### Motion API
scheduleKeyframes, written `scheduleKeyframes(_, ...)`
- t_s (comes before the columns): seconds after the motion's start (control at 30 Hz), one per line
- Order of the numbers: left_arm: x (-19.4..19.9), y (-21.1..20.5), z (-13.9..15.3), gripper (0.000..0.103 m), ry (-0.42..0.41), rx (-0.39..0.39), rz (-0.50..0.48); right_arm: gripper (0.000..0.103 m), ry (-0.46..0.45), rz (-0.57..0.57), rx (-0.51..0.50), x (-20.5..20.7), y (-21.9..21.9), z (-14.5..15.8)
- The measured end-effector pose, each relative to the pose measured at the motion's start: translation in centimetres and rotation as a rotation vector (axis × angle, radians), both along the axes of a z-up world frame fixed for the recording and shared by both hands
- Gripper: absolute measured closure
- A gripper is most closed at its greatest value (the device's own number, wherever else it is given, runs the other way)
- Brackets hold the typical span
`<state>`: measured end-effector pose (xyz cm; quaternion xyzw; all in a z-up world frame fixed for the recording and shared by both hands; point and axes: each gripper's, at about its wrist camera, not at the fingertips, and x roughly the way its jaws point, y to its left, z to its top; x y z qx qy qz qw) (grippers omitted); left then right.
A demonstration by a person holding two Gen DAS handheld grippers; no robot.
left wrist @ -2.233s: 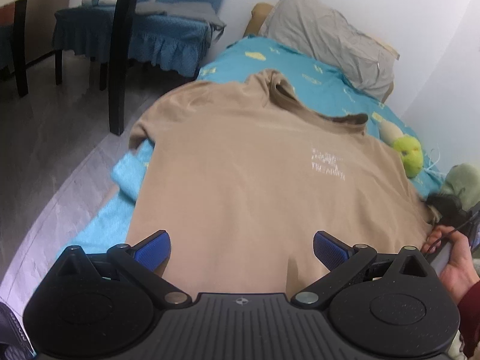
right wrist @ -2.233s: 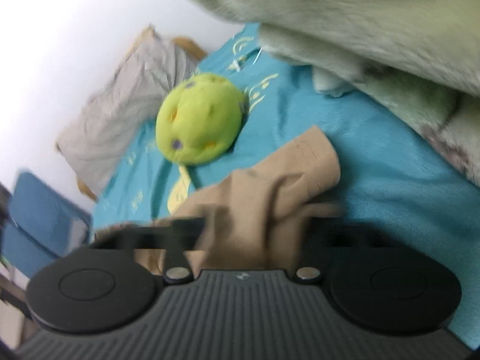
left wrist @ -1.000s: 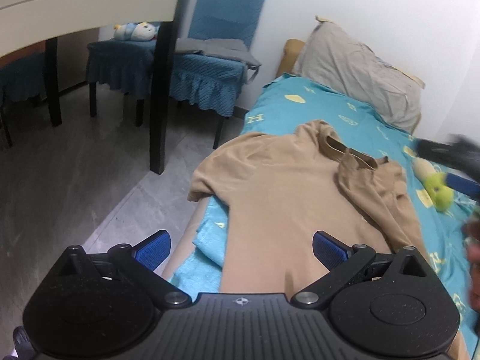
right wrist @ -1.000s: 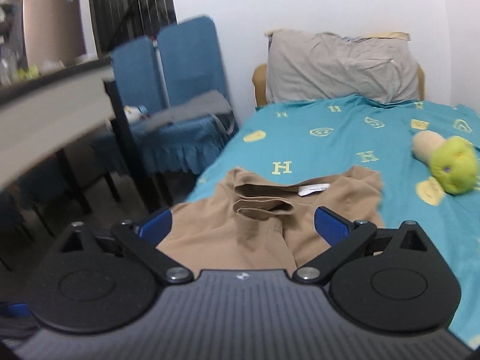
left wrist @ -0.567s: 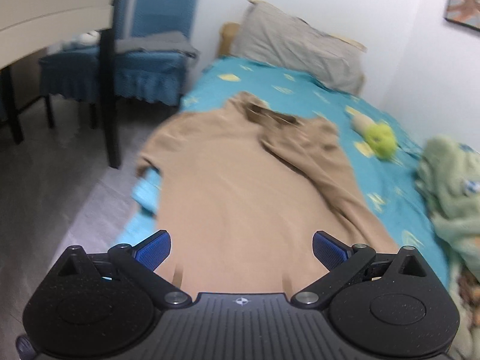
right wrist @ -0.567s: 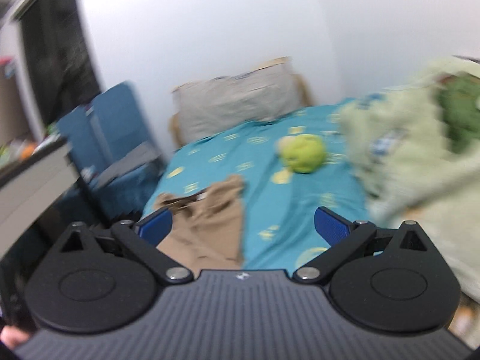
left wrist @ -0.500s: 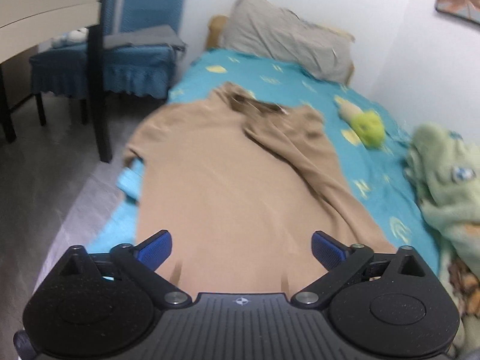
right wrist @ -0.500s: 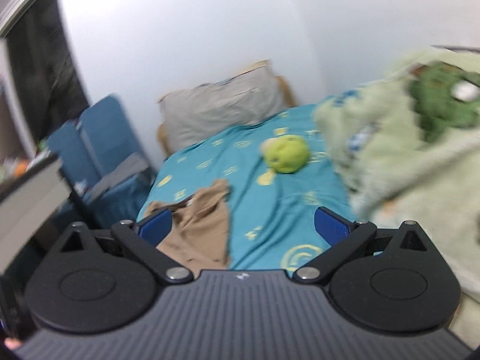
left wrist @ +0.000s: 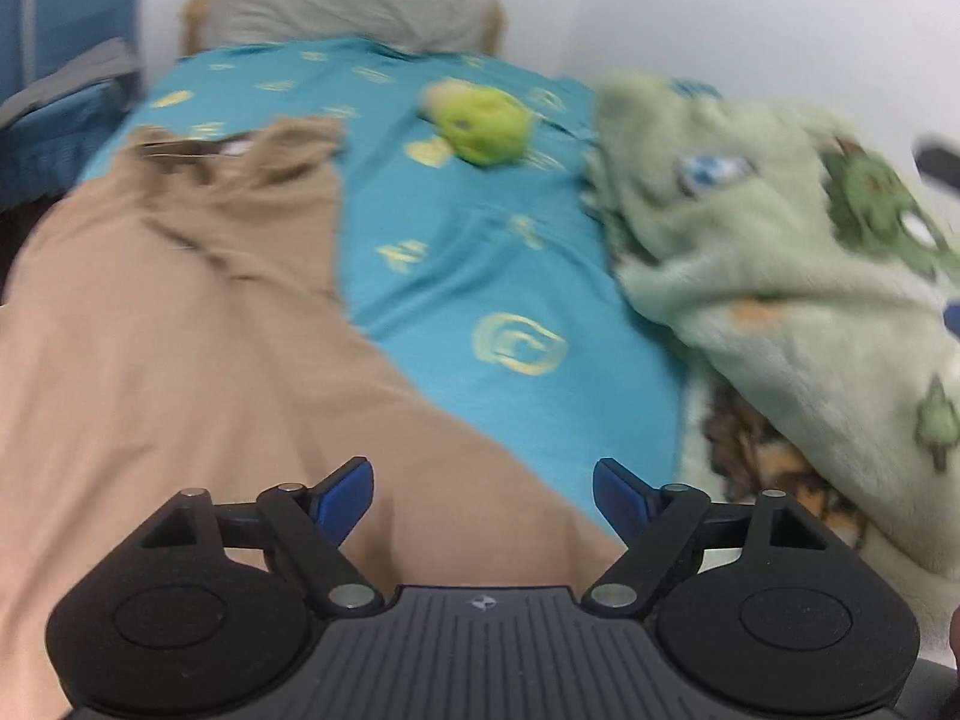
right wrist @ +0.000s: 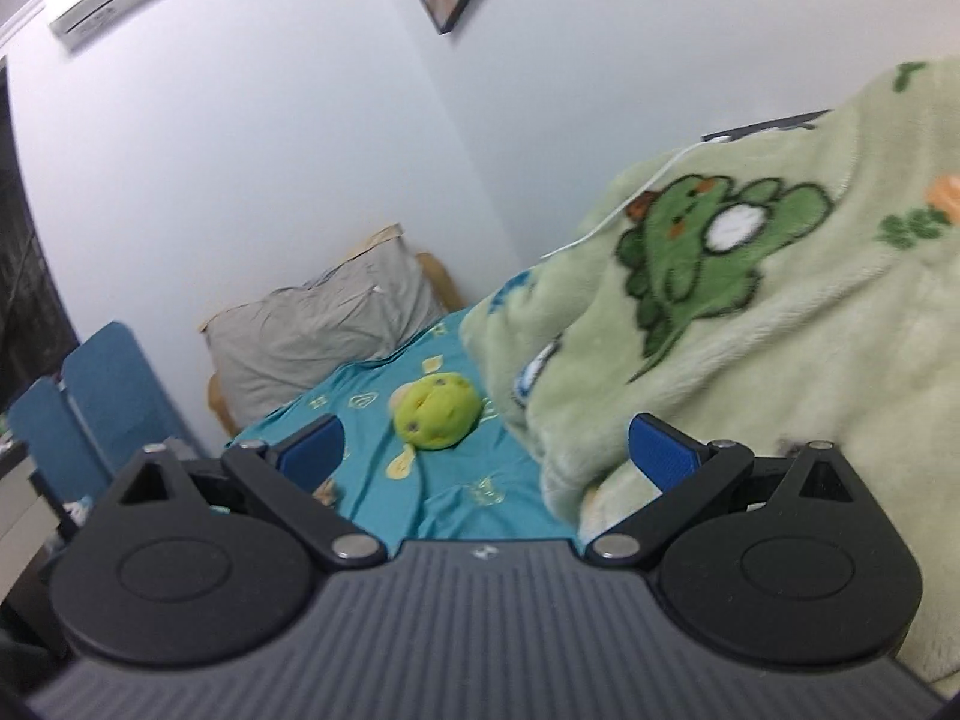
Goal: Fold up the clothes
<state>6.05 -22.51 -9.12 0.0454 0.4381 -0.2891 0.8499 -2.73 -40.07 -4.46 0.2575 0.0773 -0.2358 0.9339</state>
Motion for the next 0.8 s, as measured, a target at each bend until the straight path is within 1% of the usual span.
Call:
scheduleKeyframes(0.03,-0.1,-1.2,-0.7,0.027,0.004,0.018,-0.018,0.0,-0.001,-0.007,0.005,-0.1,-0.2,-0.1)
scheduleKeyframes(0.1,-0.1,-2.9,-2.2,0.035,0.02,0.046,-0.05,0.0,0.009,-0.009,0.01,0.2,-0.3,-0.4)
scheduleKeyframes(0.13,0.0,-3.7,-3.0,0.037,0.031,0.061,-0.069,0.0,0.015,-0.008,0.012,0.4,-0.3,-0.5)
scheduleKeyframes(0.23,0.3,-4.8,-5.2,0.049,0.049,0.101,-0.116,0.0,0.035,-0.006,0.017,1.0,-0.3,-0.9)
scheduleKeyframes(0.27,0.4,-4.8,-5.6,0.06,0.046,0.105,-0.116,0.0,0.042,-0.005,0.019,1.3,-0.3,-1.1)
scheduleKeyframes(0.3,0.5,-4.7,-6.0,0.069,0.043,0.108,-0.116,0.0,0.048,-0.005,0.021,1.5,-0.3,-1.2)
scheduleKeyframes(0.33,0.6,-4.7,-6.4,0.074,0.041,0.111,-0.116,0.0,0.055,-0.004,0.023,1.7,-0.3,-1.4)
scheduleKeyframes(0.37,0.8,-4.5,-6.6,0.09,0.043,0.106,-0.113,0.0,0.061,-0.003,0.025,1.9,-0.3,-1.5)
scheduleKeyframes(0.4,0.9,-4.2,-6.6,0.1,0.055,0.088,-0.106,0.0,0.068,-0.002,0.027,2.1,-0.3,-1.7)
scheduleKeyframes(0.5,1.2,-2.6,-5.8,0.101,0.075,0.019,-0.094,0.0,0.084,-0.004,0.03,2.4,-0.2,-1.9)
scheduleKeyframes(0.6,1.0,0.3,-3.5,0.101,0.087,-0.084,-0.098,0.0,0.094,-0.005,0.032,2.6,-0.2,-2.0)
scheduleKeyframes(0.73,0.7,5.8,0.0,0.101,0.116,-0.21,-0.081,0.0,0.09,0.005,0.023,2.5,0.2,-1.8)
scheduleKeyframes(0.8,0.9,9.6,1.2,0.101,0.153,-0.274,-0.056,0.0,0.097,0.018,0.017,2.6,0.5,-1.7)
